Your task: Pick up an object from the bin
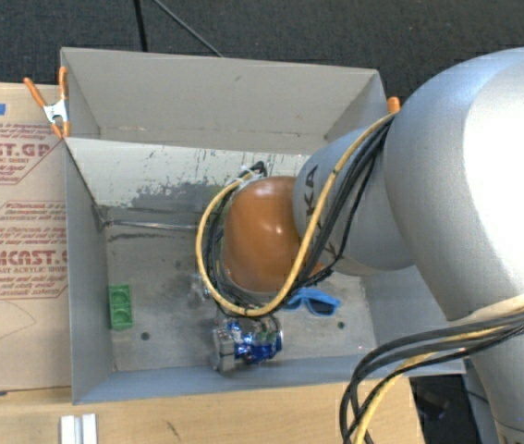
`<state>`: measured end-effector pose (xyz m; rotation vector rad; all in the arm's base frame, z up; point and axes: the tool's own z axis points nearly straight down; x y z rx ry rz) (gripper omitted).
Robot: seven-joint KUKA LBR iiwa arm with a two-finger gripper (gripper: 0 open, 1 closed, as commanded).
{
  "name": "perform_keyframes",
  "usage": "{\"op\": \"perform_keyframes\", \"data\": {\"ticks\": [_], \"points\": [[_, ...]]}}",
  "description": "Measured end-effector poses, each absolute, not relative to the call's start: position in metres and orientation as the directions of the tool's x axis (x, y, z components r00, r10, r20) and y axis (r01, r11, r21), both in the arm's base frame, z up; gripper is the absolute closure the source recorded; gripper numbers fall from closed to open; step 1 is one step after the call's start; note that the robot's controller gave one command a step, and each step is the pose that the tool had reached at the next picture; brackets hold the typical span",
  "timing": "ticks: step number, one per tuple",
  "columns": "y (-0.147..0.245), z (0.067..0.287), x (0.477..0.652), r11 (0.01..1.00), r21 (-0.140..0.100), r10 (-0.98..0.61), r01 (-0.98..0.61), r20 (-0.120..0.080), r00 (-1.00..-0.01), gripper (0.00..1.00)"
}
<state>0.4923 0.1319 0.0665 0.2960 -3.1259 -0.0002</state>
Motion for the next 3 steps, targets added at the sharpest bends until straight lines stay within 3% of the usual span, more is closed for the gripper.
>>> {"op": "perform_keyframes", "data": {"ticks": [1, 2, 3], "points": [[0.081, 0.069, 0.501, 0.982, -0.002, -0.188, -0.188, 0.001, -0.982, 0.00], [0.051, 0.071, 0.490, 0.827, -0.002, -0.563, -0.563, -0.007, -0.827, 0.00], [0.052, 0.070, 0.488, 0.827, 0.002, -0.562, -0.562, -0.001, -0.827, 1.00]]}}
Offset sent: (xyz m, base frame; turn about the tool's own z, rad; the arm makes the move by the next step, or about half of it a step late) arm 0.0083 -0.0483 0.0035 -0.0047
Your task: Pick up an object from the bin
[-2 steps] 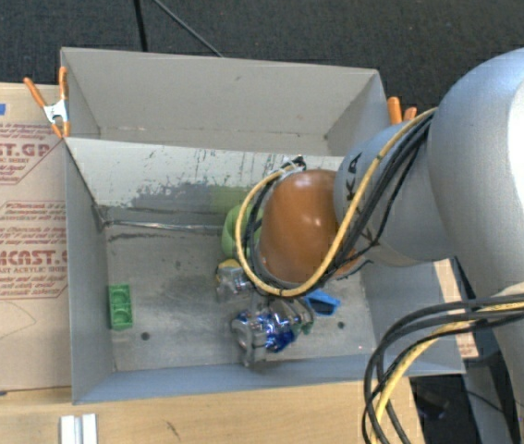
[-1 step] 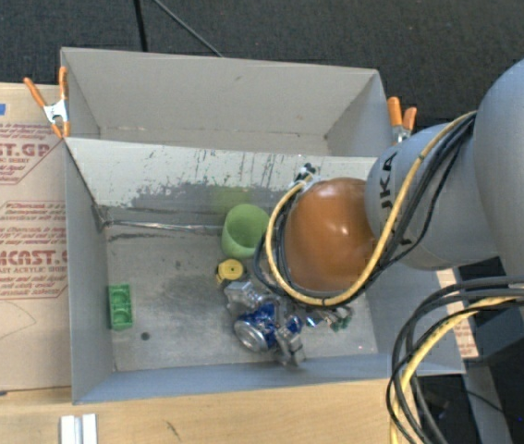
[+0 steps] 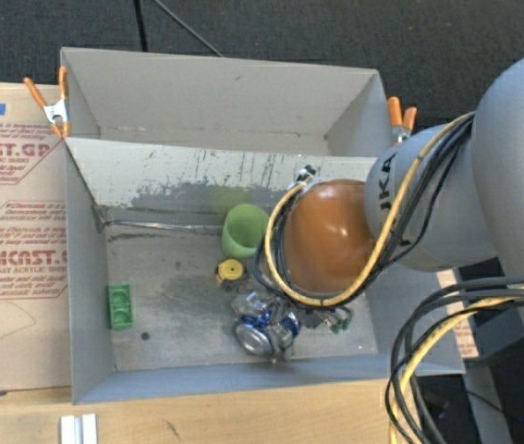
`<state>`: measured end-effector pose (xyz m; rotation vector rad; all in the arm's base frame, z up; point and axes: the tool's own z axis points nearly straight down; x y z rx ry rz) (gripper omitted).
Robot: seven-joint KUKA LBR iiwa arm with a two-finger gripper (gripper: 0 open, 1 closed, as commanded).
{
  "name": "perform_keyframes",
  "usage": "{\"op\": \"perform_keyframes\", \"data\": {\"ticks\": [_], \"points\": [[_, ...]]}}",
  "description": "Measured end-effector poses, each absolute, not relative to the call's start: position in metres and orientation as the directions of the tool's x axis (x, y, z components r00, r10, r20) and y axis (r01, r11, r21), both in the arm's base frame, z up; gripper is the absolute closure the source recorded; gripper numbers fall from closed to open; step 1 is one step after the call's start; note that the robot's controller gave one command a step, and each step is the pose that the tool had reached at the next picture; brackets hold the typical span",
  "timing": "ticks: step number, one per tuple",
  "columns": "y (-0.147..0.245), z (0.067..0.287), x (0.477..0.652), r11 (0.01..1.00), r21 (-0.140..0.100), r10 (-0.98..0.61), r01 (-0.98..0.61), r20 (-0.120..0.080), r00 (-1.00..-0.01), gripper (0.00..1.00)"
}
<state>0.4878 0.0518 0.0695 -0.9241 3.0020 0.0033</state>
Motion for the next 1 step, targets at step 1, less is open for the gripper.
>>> {"op": "perform_keyframes", "data": {"ticks": [1], "points": [[0.0508, 0.2188, 0.5215, 0.845, -0.004, -0.535, -0.535, -0.010, -0.845, 1.00]]}}
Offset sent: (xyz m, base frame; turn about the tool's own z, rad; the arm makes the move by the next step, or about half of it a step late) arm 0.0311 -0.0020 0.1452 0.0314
